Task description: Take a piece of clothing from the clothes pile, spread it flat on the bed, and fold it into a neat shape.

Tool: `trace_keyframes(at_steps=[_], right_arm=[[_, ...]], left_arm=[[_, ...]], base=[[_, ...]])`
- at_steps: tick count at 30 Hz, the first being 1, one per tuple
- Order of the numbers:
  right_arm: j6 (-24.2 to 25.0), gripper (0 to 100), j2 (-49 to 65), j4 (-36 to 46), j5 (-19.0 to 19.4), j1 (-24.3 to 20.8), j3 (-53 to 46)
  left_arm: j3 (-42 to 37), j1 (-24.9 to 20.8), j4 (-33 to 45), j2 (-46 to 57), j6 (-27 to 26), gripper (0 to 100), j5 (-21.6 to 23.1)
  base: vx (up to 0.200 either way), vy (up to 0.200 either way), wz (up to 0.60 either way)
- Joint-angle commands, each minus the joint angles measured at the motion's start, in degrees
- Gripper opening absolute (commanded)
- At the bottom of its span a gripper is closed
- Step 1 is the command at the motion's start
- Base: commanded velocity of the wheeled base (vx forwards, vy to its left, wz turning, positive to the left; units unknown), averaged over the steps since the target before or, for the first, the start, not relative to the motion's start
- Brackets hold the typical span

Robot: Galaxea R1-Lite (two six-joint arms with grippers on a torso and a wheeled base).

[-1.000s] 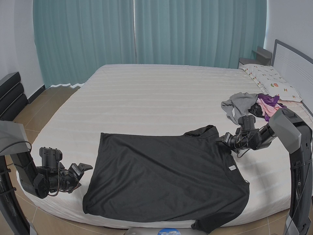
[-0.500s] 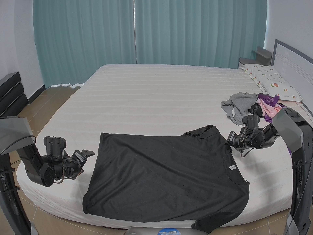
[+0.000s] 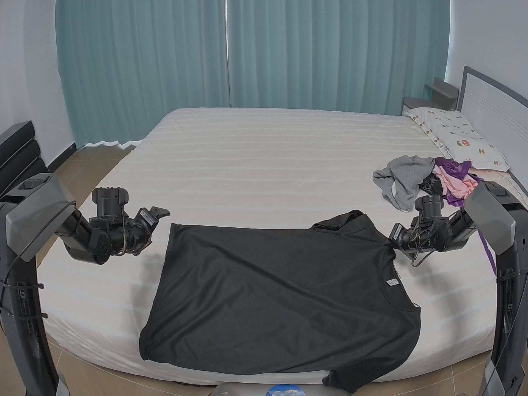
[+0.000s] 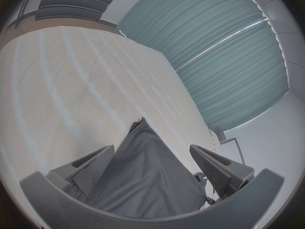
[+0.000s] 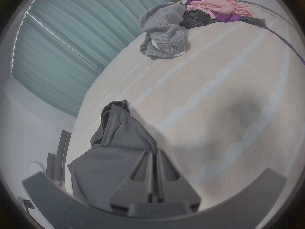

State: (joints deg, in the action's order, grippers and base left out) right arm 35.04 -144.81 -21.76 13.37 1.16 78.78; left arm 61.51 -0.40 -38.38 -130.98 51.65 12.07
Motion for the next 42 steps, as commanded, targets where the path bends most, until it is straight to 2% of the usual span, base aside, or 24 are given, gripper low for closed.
trace_keyframes(at_steps=[1,5,6,10,25,29,30,38,42], right_arm=[[0.0,100,0.4,0.0,0.0,0.4,-1.2],[0.2,100,1.0,-0.1,0.0,0.5,-1.2],[0.3,100,1.6,0.0,0.1,0.8,-1.3],[0.2,100,1.9,-0.1,0.1,0.6,-1.7],[0.2,100,3.3,-0.5,0.1,-0.3,-0.8],[0.0,100,2.8,-0.5,0.0,-0.9,0.2],[0.0,100,2.8,-0.5,0.0,-0.9,0.2],[-0.5,100,-2.1,-0.5,-0.6,-2.7,5.7],[-1.6,100,-7.3,-4.4,-3.1,-4.0,10.6]], left_arm=[[11.2,-0.7,3.3,-8.3,-0.1,100,0.0],[15.7,-1.5,6.2,-10.6,-0.1,100,-0.1],[20.1,-2.6,8.4,-12.8,-0.1,100,-0.2],[25.7,-3.0,10.0,-16.0,-0.1,100,-0.3],[31.8,-2.9,11.2,-20.2,-0.9,100,-7.0],[32.0,-3.0,11.2,-20.5,-1.0,100,-7.2],[32.0,-3.0,11.2,-20.5,-1.0,0,-7.2],[31.9,-3.3,11.2,-21.0,-2.3,0,-7.3],[31.7,-3.3,10.9,-21.0,-2.3,0,-7.6]], base=[[0.0,0.0,0.0],[0.0,0.0,0.0],[0.0,0.0,0.0],[0.0,0.0,0.0],[0.0,0.0,0.0],[0.0,0.0,0.0],[0.0,0.0,0.0],[0.0,0.0,0.0],[0.0,0.0,0.0]])
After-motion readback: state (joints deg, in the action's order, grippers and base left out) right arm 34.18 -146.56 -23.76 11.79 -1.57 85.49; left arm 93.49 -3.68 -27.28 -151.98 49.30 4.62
